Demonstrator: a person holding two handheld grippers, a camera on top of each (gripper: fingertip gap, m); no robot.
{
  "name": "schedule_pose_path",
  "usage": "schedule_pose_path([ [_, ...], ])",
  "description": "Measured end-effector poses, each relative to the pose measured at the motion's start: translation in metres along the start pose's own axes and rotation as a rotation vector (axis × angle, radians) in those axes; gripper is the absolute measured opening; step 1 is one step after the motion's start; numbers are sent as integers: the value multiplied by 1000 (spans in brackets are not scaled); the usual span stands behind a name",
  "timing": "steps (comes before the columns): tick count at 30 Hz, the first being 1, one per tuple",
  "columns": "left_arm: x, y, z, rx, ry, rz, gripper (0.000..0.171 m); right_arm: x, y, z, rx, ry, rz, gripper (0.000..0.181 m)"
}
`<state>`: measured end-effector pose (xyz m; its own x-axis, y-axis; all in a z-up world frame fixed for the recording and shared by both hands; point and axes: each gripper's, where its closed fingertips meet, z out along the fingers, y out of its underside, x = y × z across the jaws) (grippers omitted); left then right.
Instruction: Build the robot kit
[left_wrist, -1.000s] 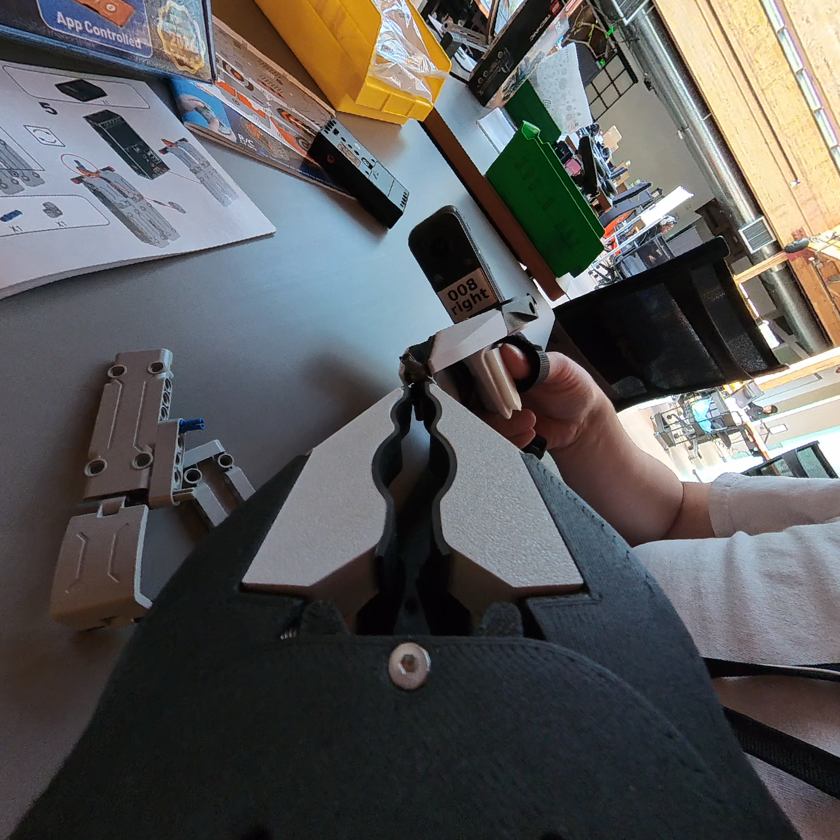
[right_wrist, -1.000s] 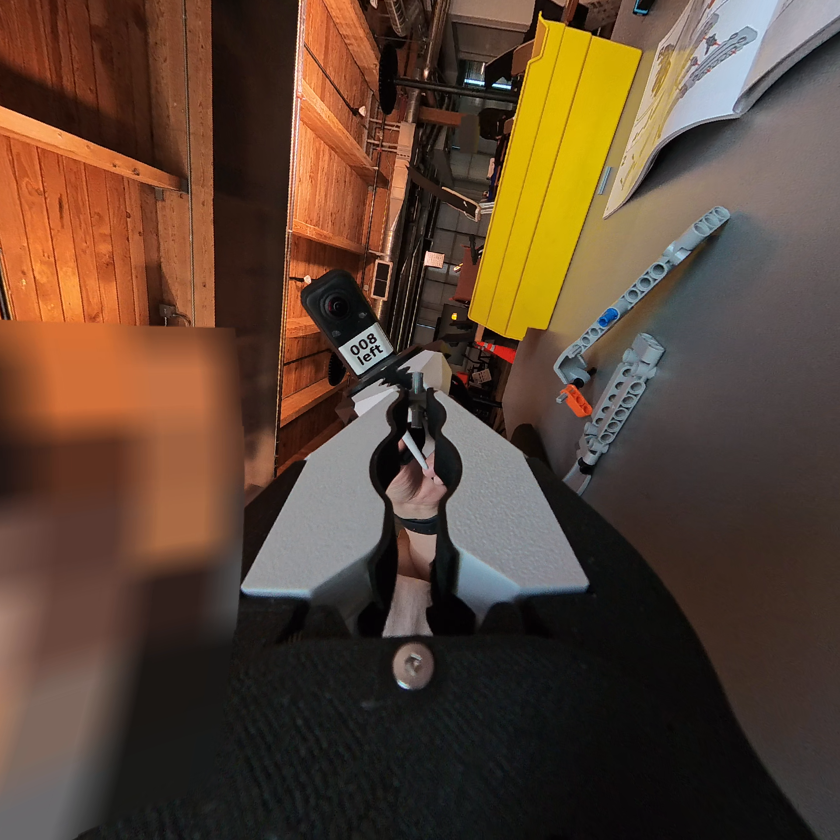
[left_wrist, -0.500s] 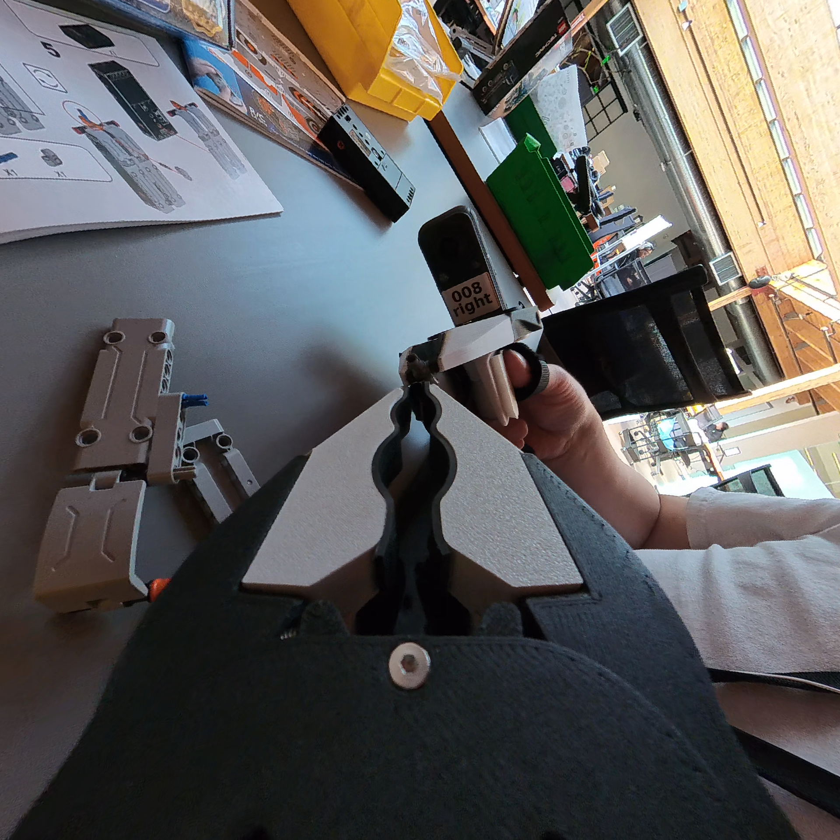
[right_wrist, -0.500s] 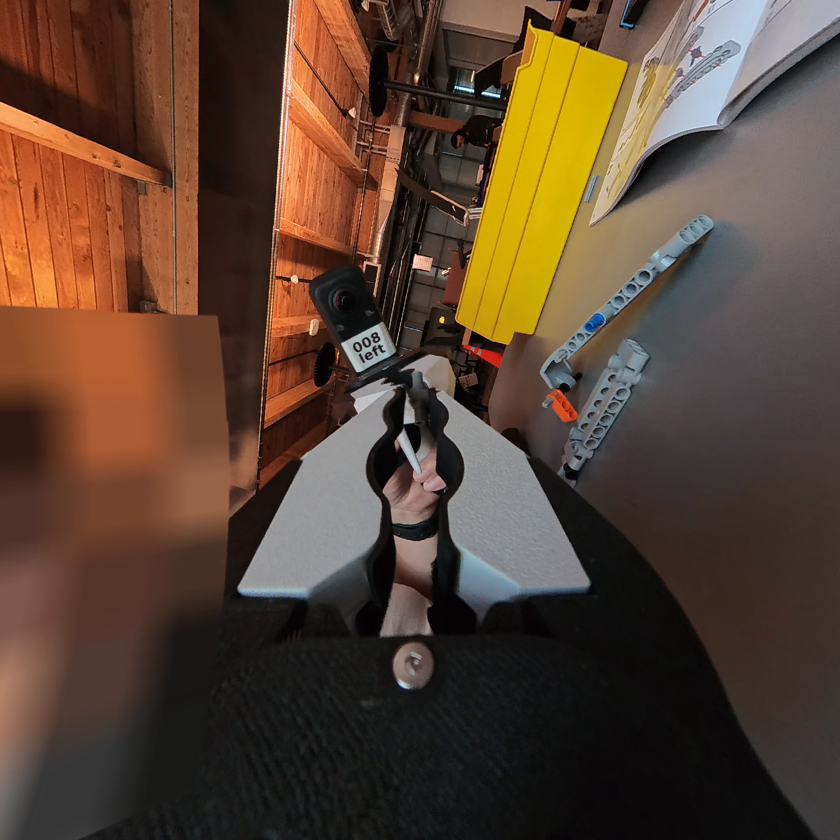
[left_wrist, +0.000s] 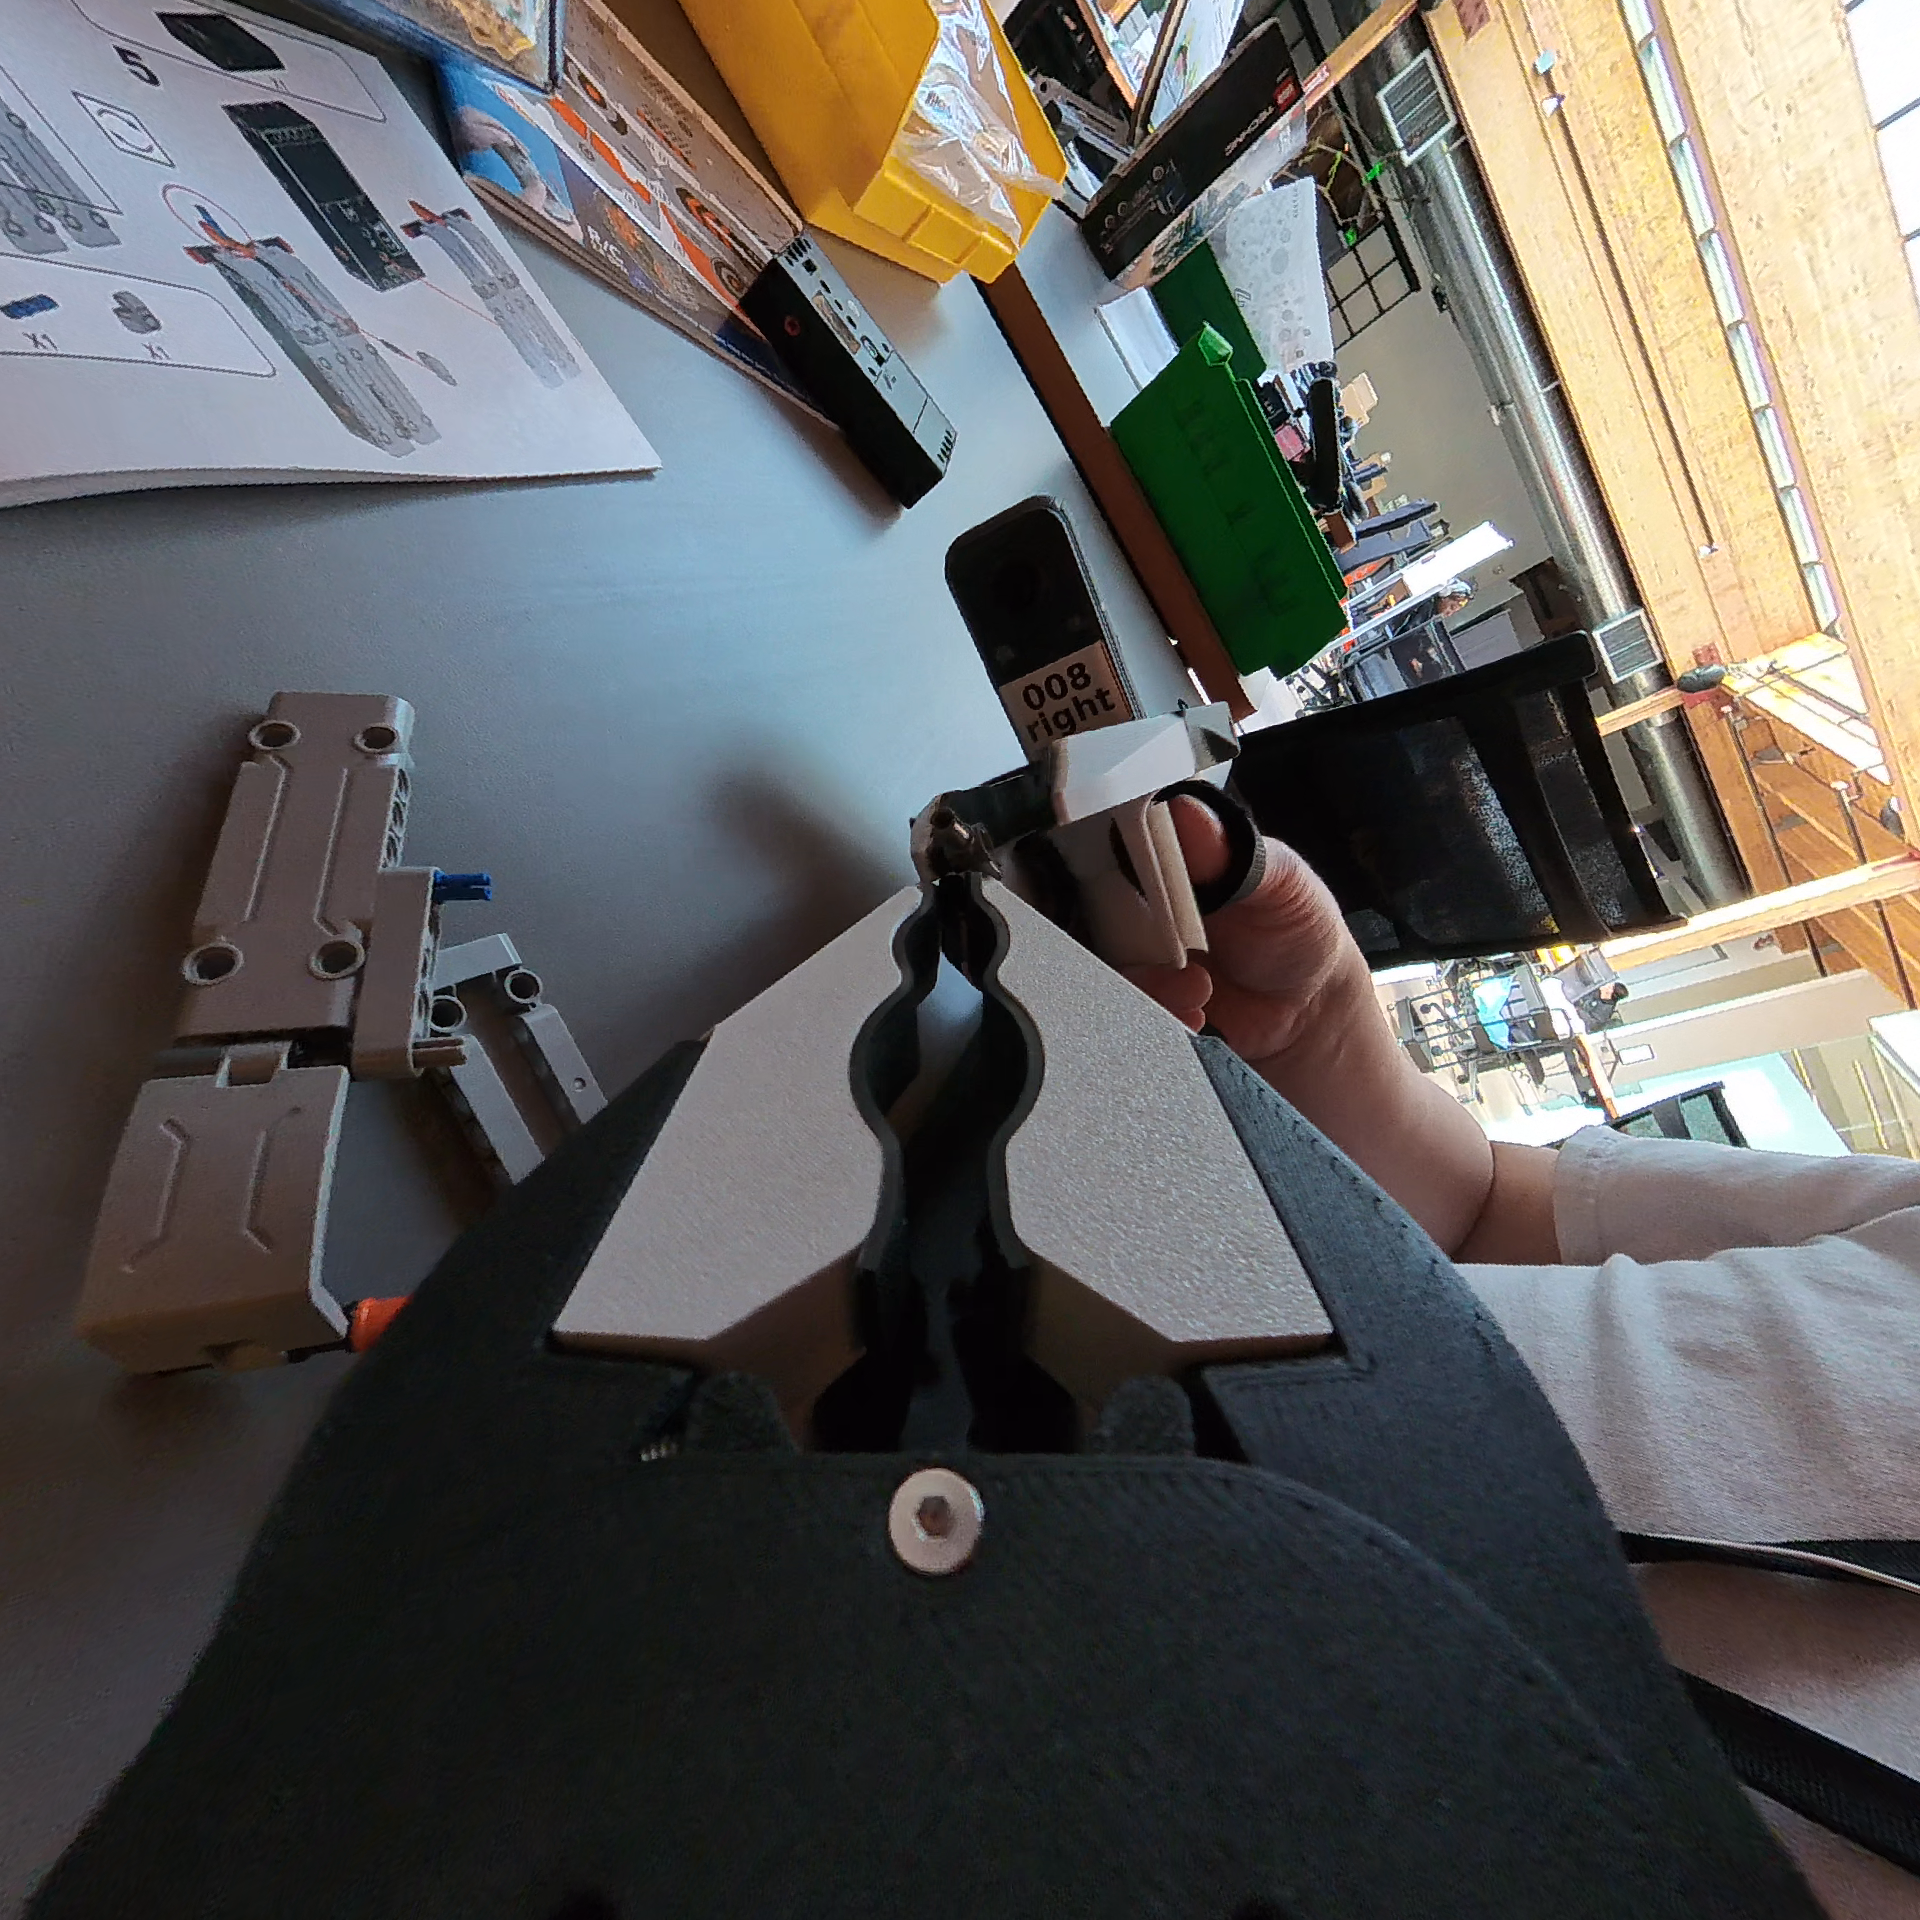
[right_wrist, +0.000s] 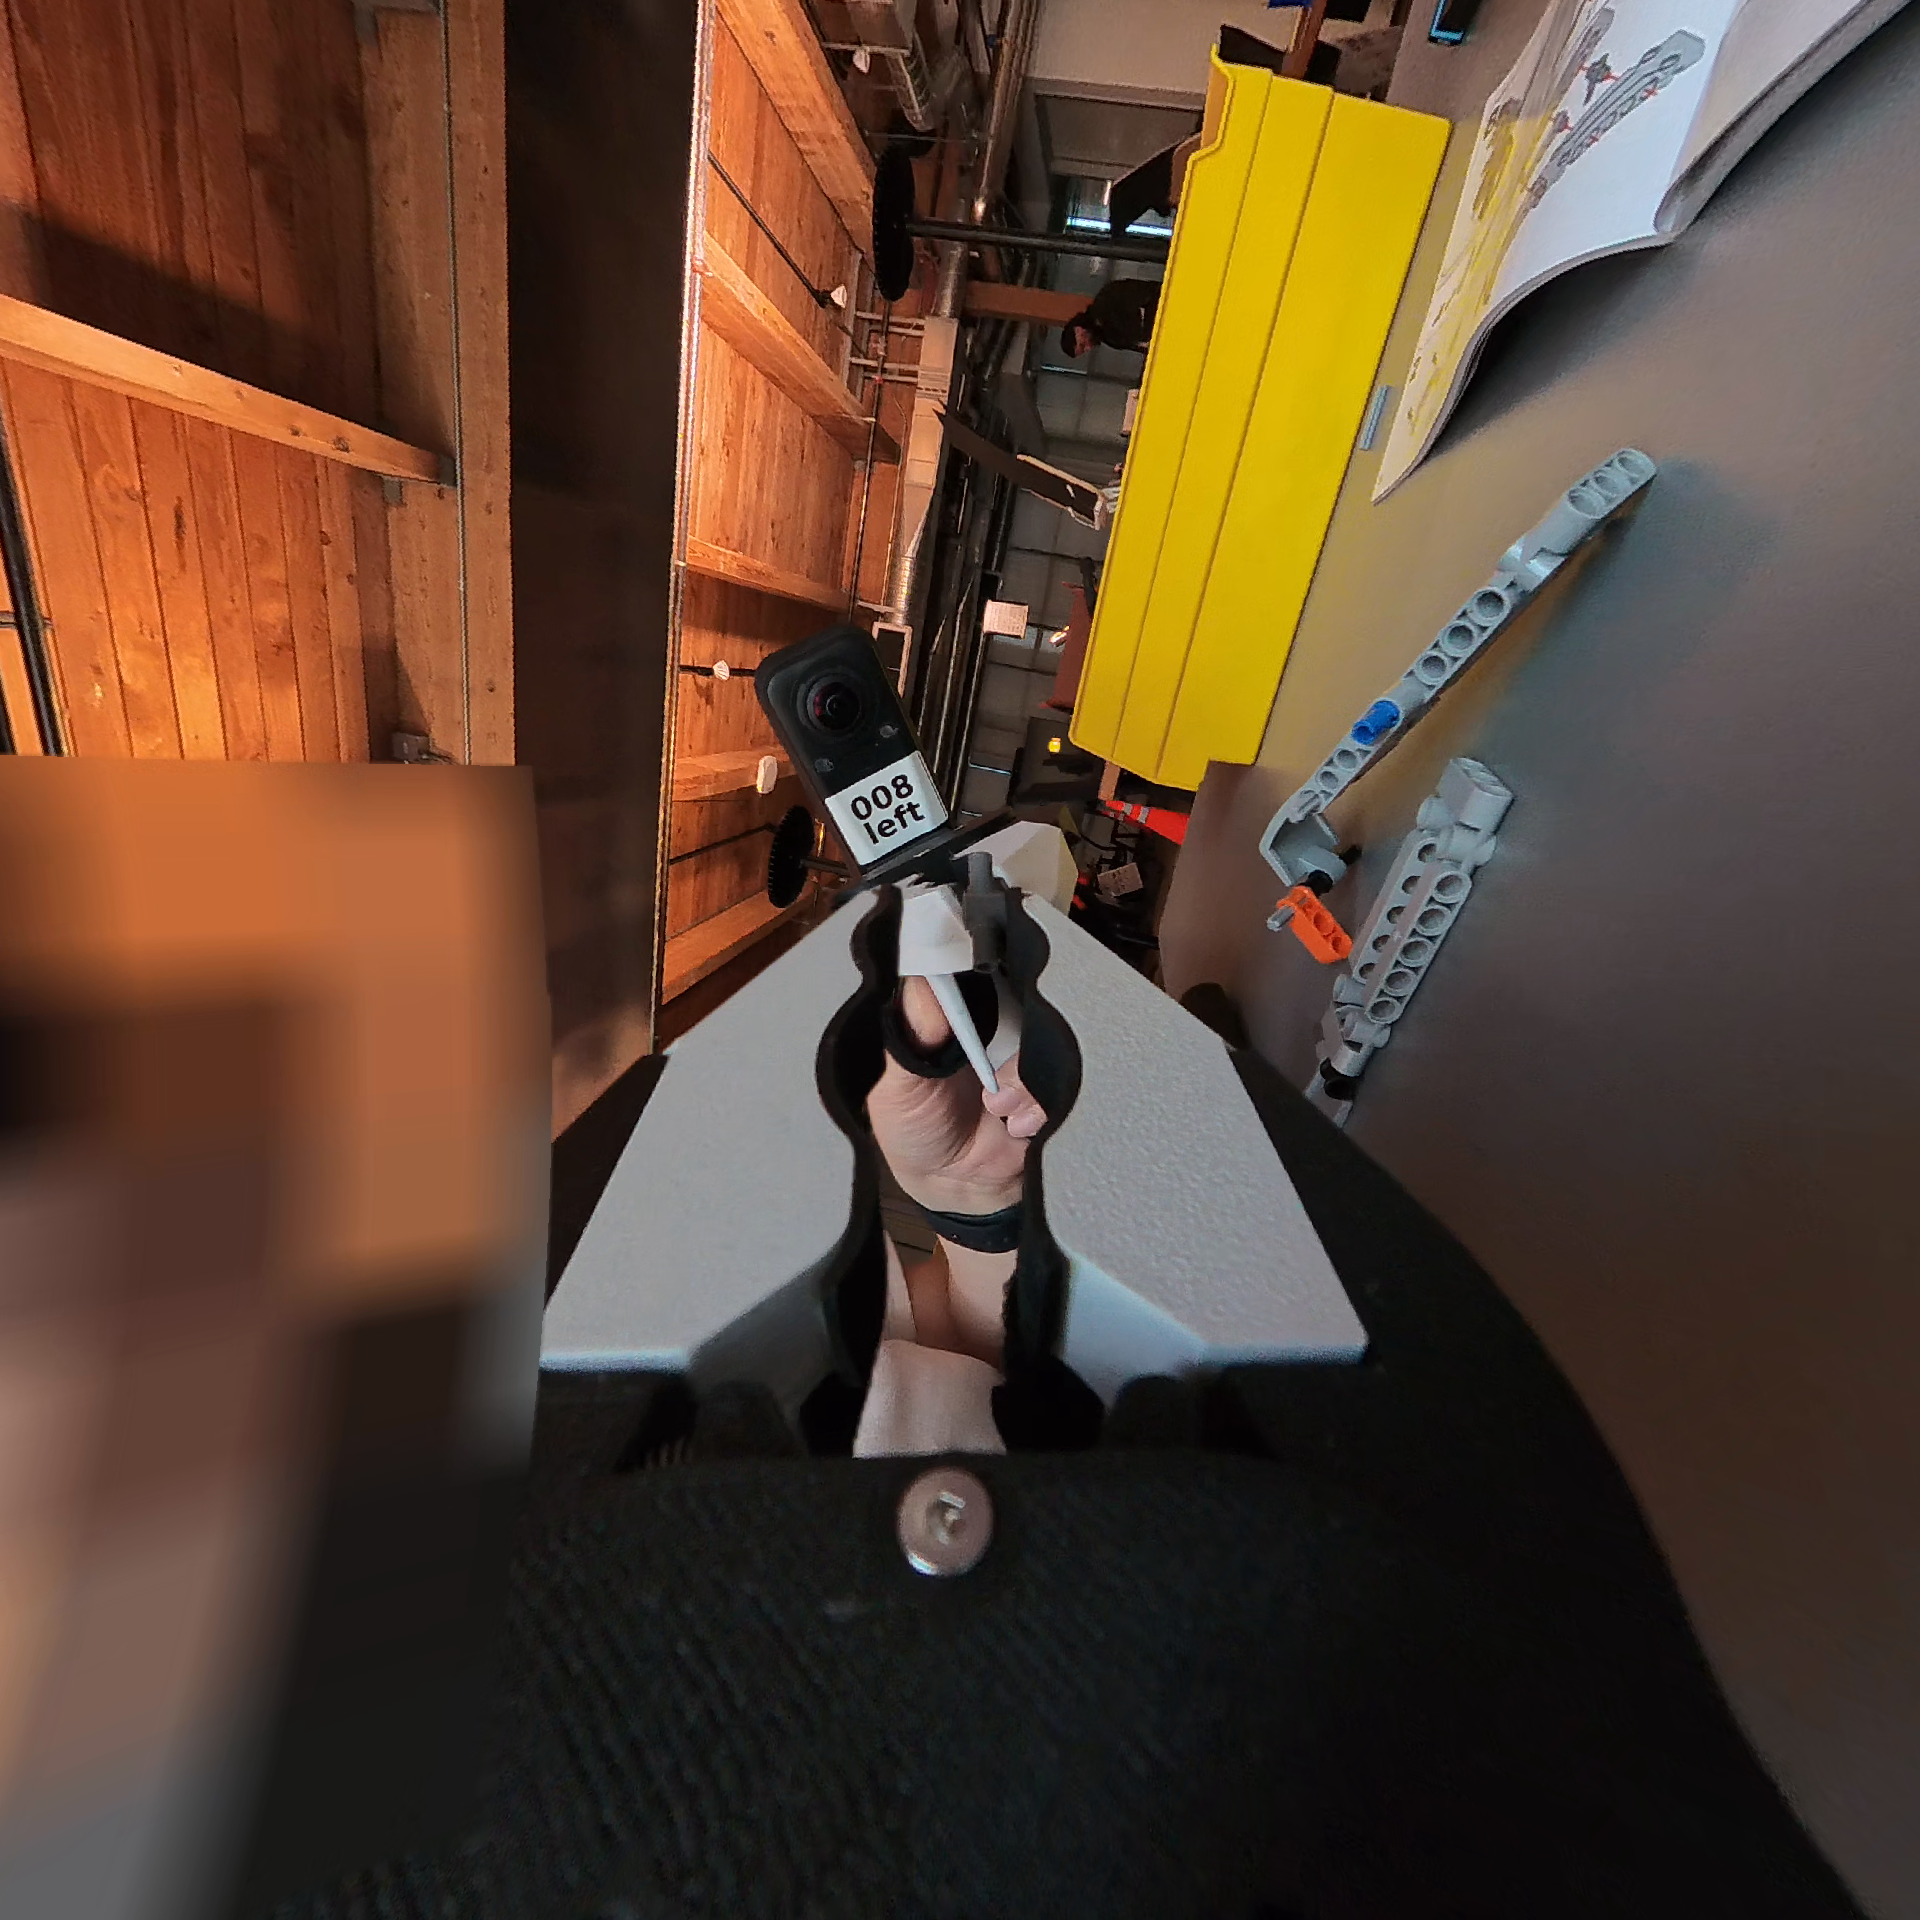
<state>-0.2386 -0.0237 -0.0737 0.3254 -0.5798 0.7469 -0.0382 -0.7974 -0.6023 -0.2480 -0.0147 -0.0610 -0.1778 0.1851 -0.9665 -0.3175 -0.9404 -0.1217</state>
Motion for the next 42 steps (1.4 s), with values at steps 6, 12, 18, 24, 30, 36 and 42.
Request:
schedule_pose_path([
  [6,3,0,-5,16,28,-21,2,0,-2,-1,13,-8,26,30],
  [12,27,-23,-24,158,164,56,2,-5,1,1,-2,-43,79,41],
  [18,42,-49,-35,279,193,387,1,-23,0,4,-10,-116,170,48],
  [24,50,-50,-28,256,225,526,0,-30,-1,4,-36,-88,187,54],
  [30,49,-37,-15,183,291,543,0,-37,2,4,-67,-79,201,56],
  [36,48,-31,-11,150,307,560,0,-38,2,3,-73,-75,228,55],
  [42,43,-28,-10,133,285,588,1,-39,5,3,-91,-88,249,50],
])
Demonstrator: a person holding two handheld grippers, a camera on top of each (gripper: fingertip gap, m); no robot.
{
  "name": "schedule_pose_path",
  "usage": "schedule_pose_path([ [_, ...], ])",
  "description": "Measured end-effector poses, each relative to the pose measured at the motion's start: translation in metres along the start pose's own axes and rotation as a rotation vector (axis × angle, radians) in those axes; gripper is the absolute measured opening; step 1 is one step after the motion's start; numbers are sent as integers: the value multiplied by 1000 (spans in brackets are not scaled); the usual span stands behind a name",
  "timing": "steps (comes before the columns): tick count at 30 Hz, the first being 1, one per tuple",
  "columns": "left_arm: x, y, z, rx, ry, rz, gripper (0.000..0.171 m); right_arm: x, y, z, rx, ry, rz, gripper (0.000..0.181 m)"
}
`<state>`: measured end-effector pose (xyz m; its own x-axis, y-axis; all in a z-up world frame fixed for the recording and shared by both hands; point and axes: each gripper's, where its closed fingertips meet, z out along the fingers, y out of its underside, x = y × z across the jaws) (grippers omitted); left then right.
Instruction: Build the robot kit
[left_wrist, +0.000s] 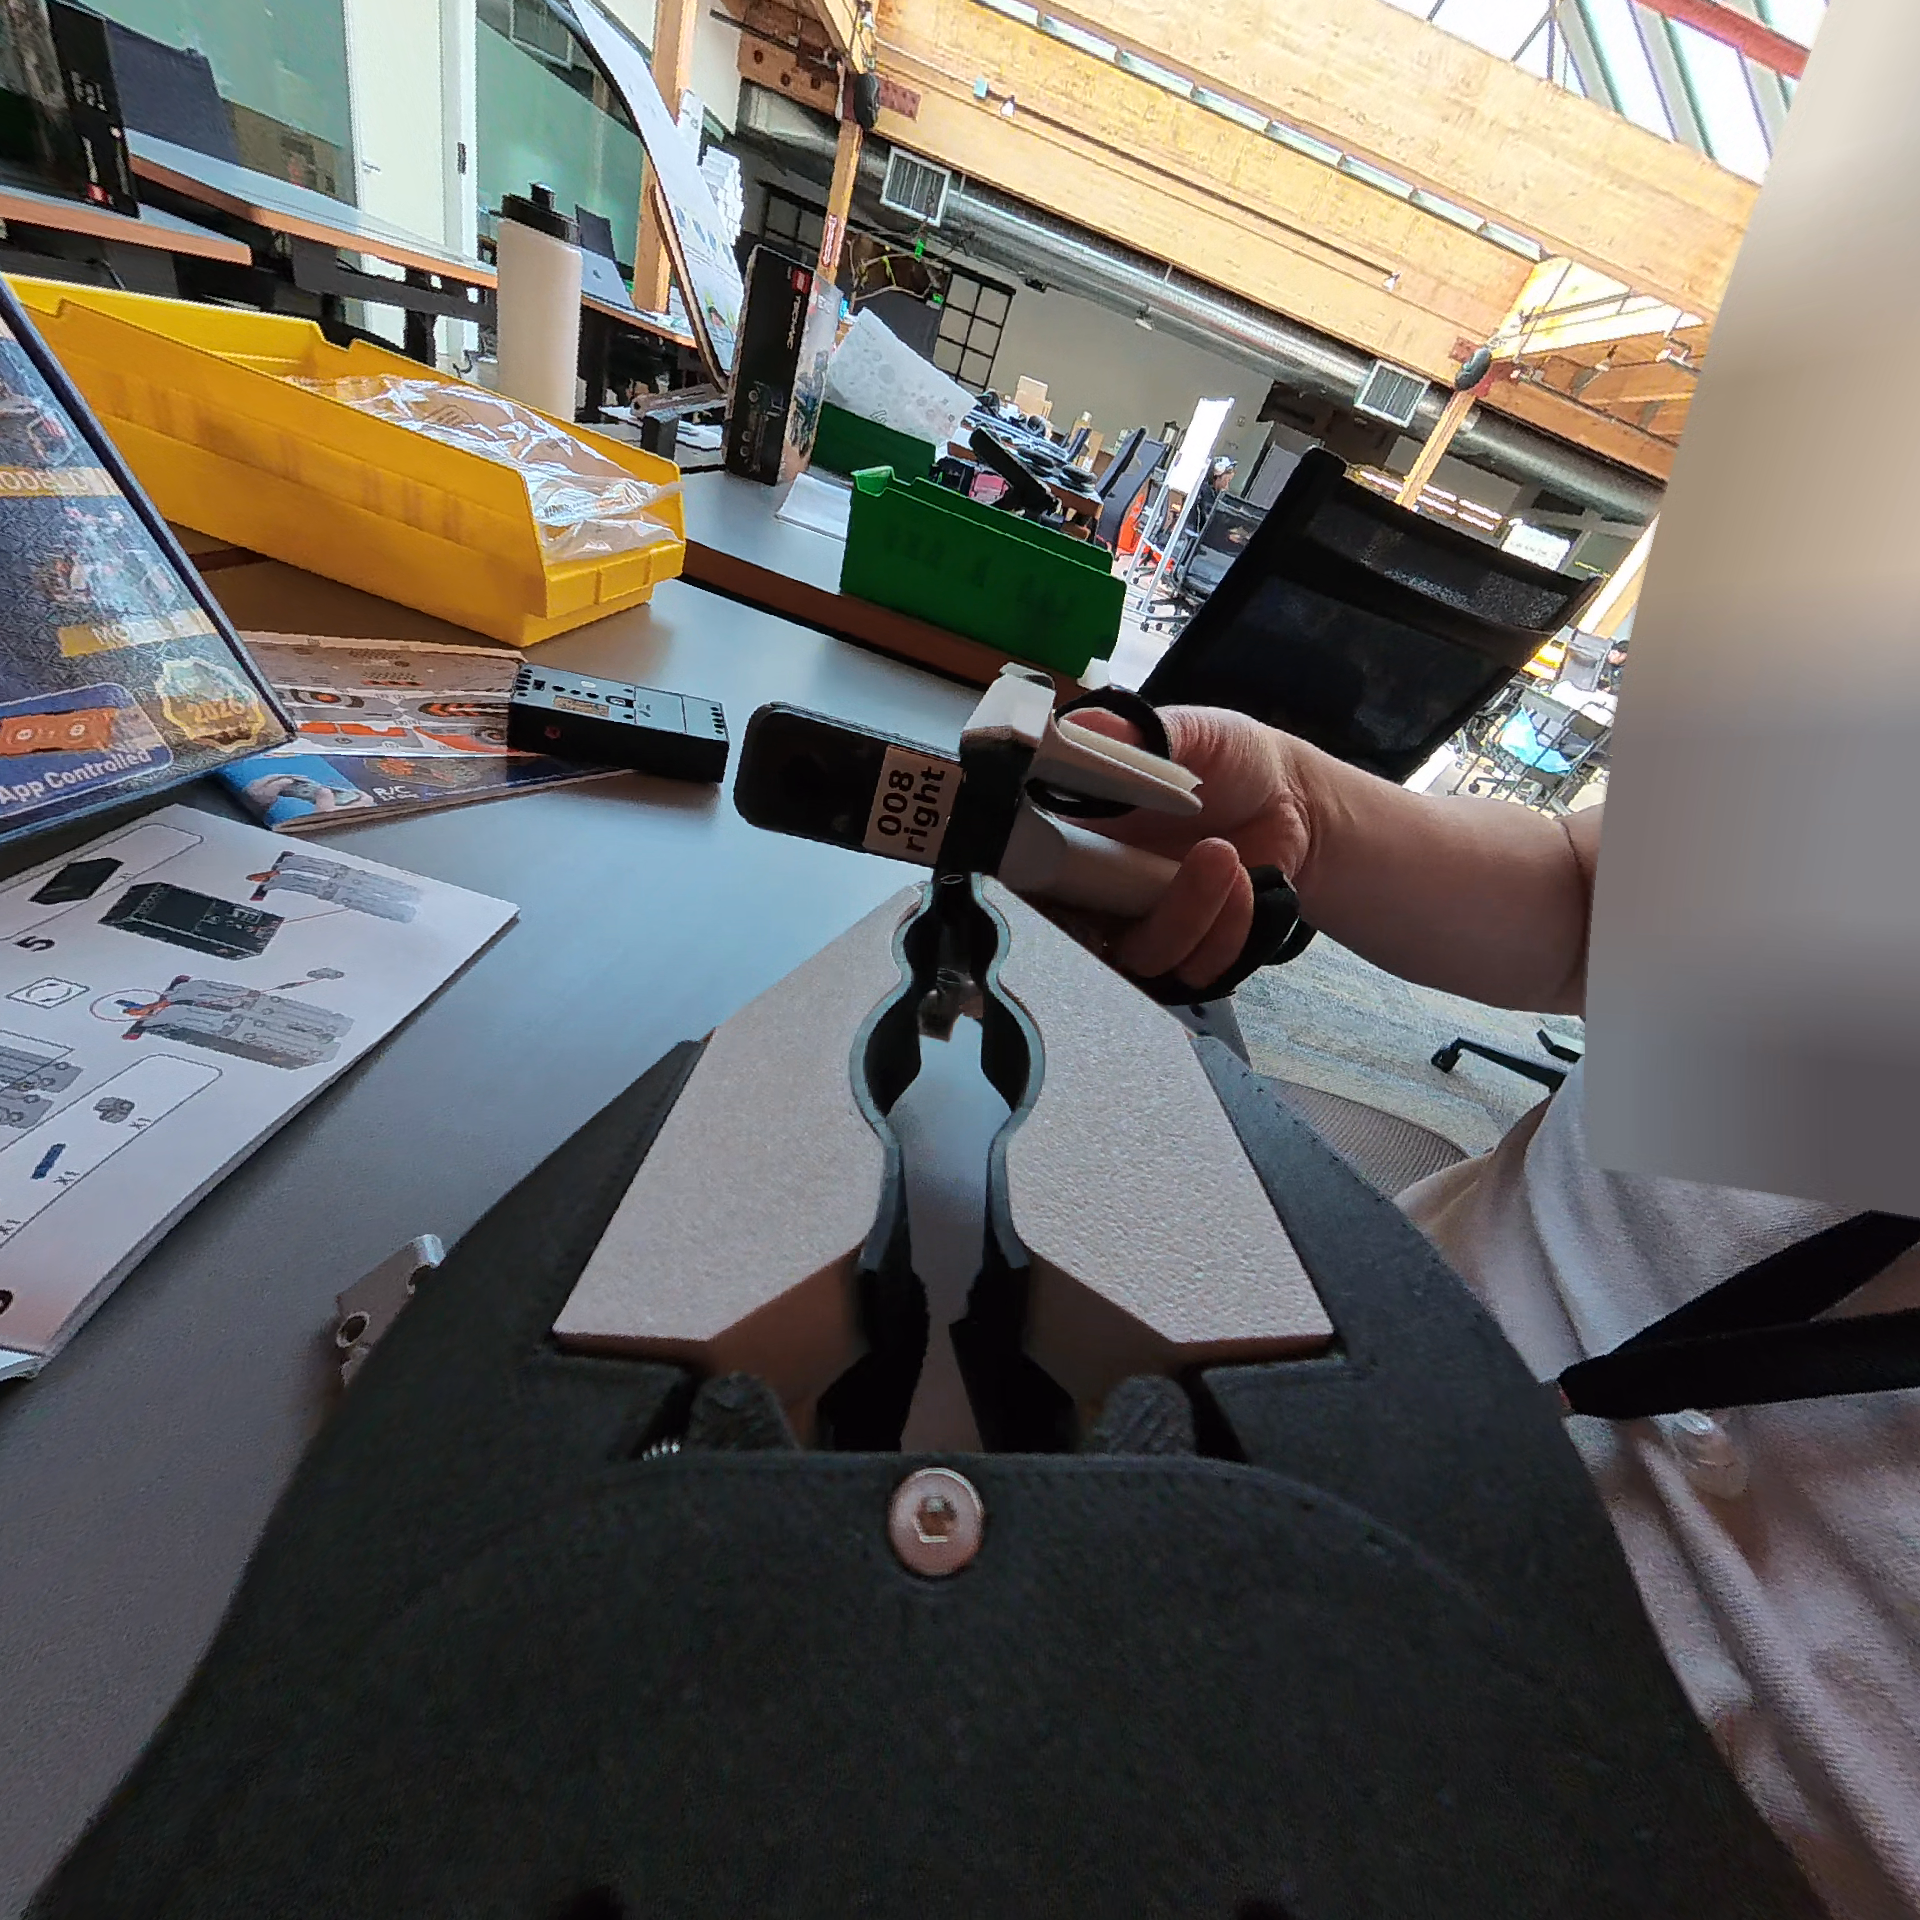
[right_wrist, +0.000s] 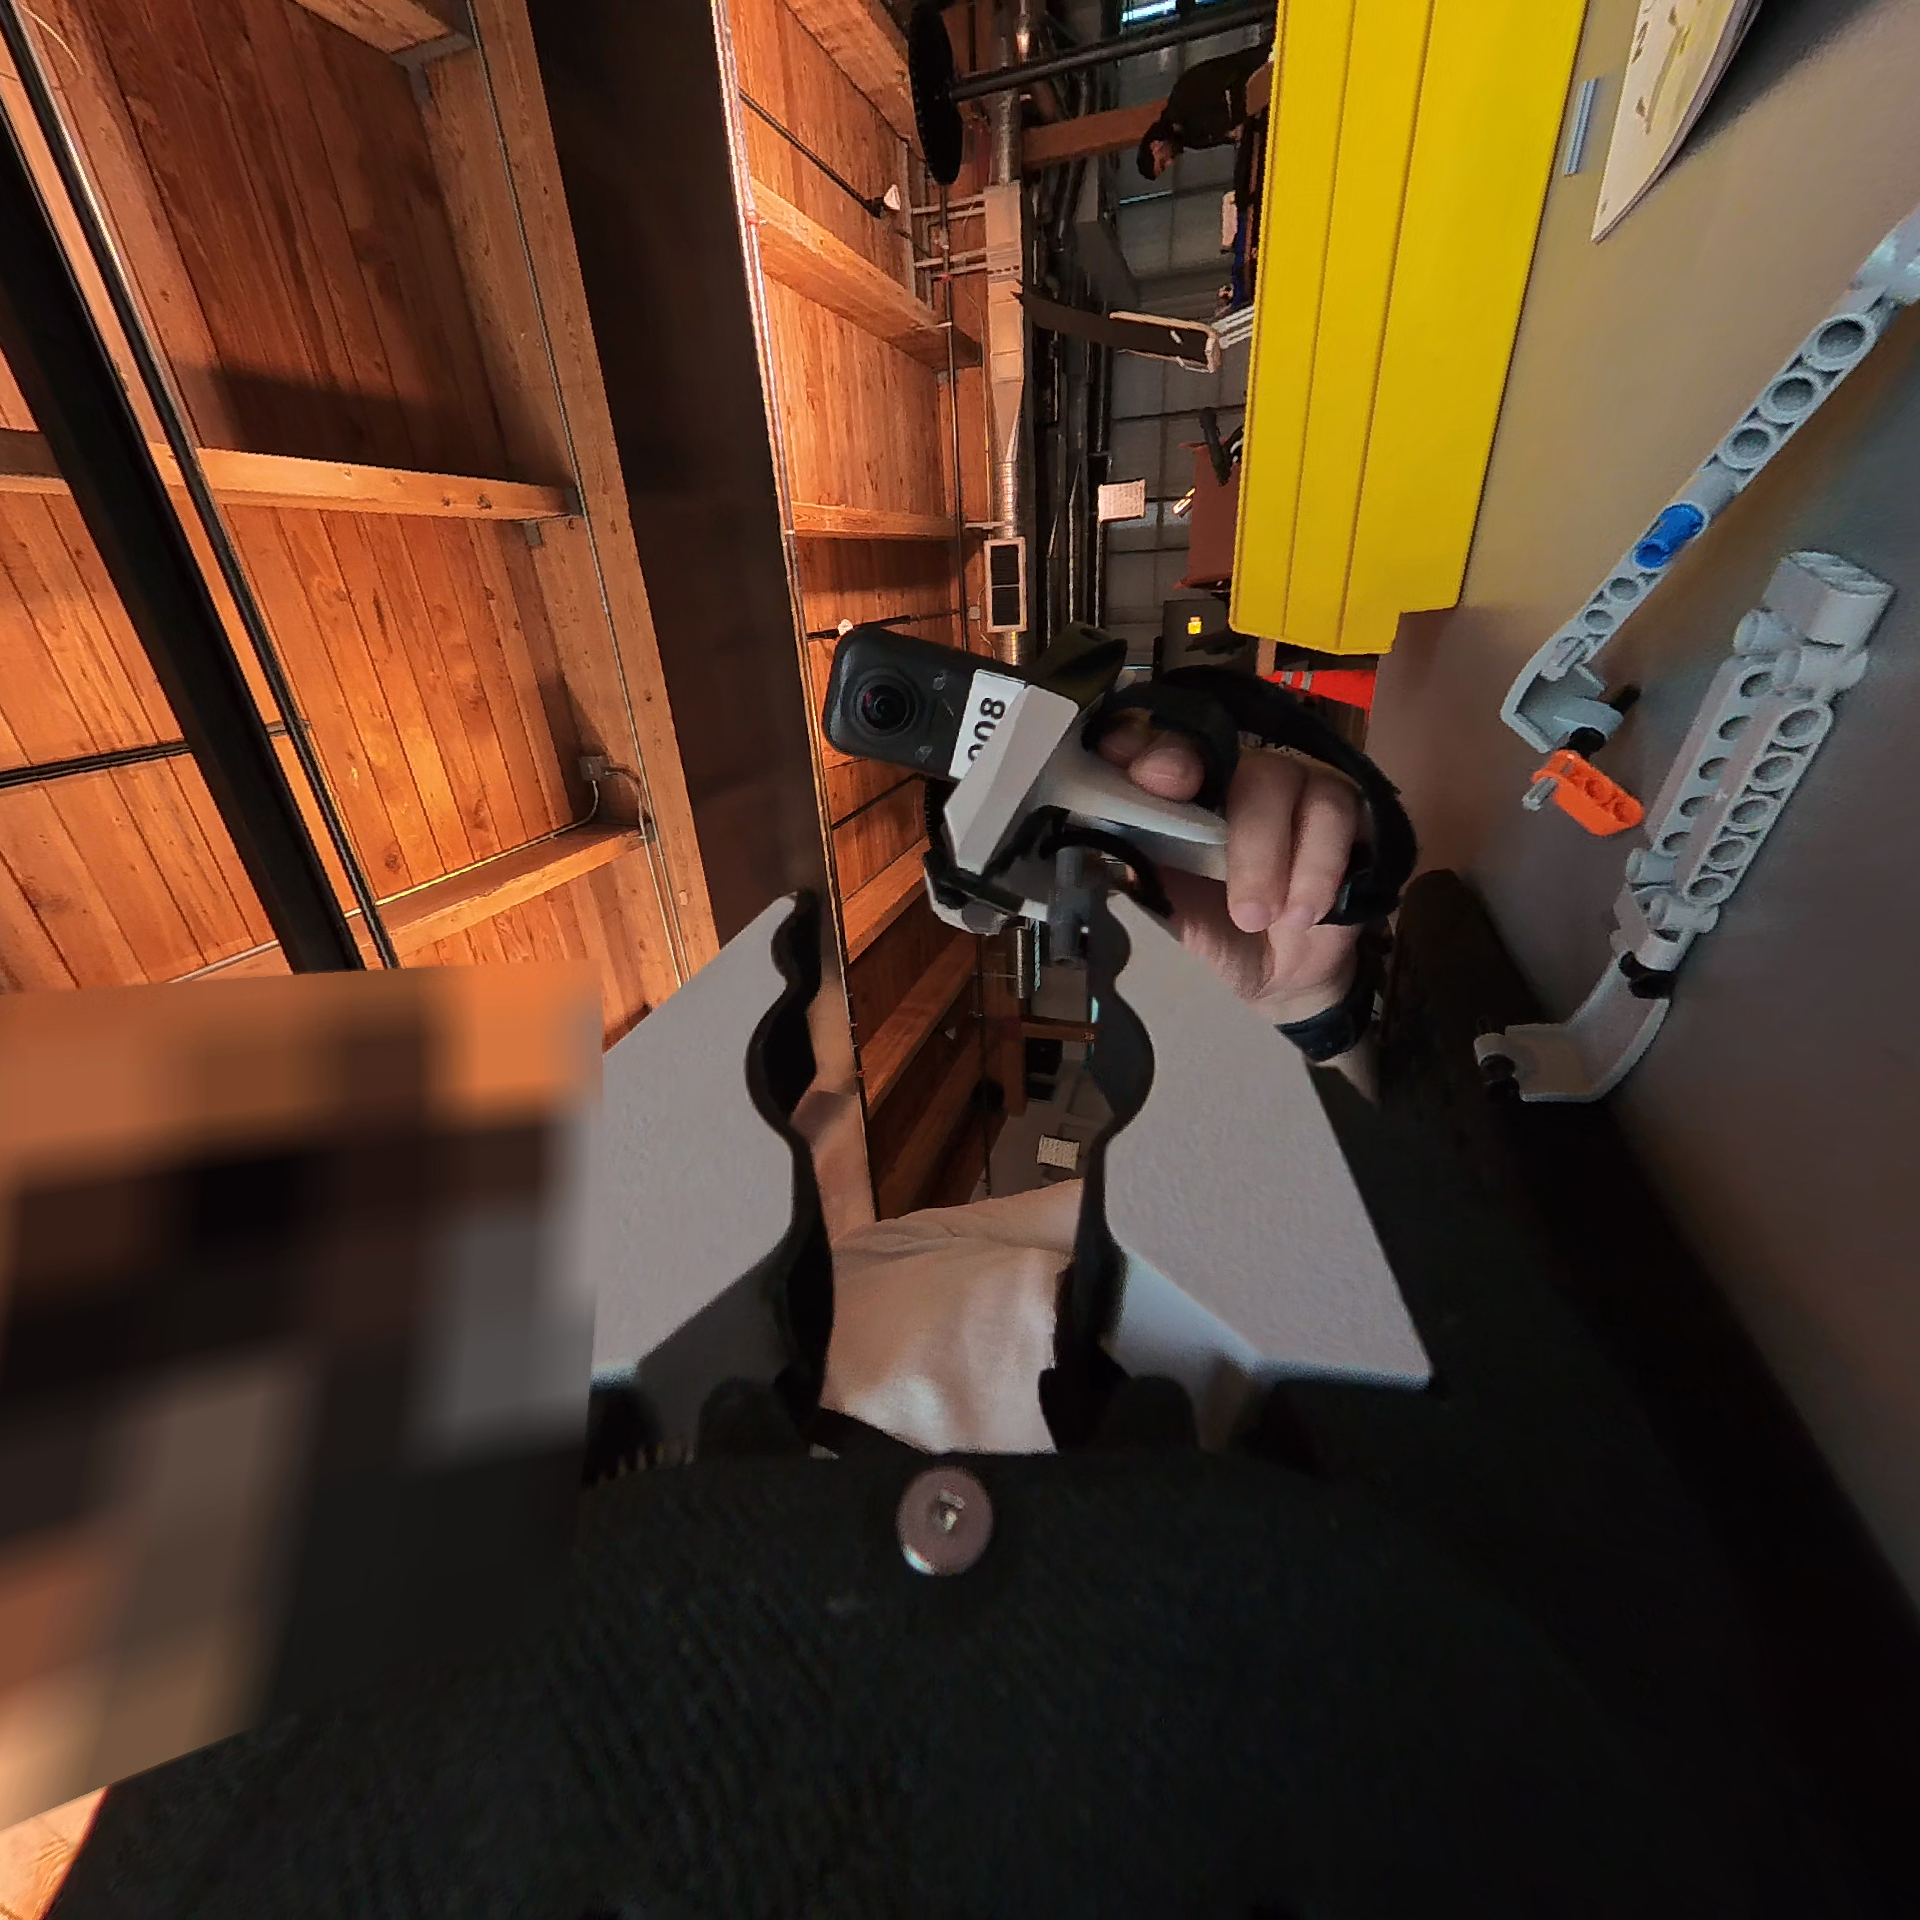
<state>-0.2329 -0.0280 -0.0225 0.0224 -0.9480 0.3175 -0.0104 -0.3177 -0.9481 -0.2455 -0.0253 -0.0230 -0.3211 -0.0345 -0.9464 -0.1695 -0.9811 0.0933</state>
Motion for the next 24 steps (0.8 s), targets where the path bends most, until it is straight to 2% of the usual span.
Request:
schedule_pose_path([
  [16,-4,11,0,-42,-1,8,1,6,-2,-2,2,28,6,47],
  [24,-1,10,1,-44,2,80,2,9,-1,-6,4,33,40,36],
])
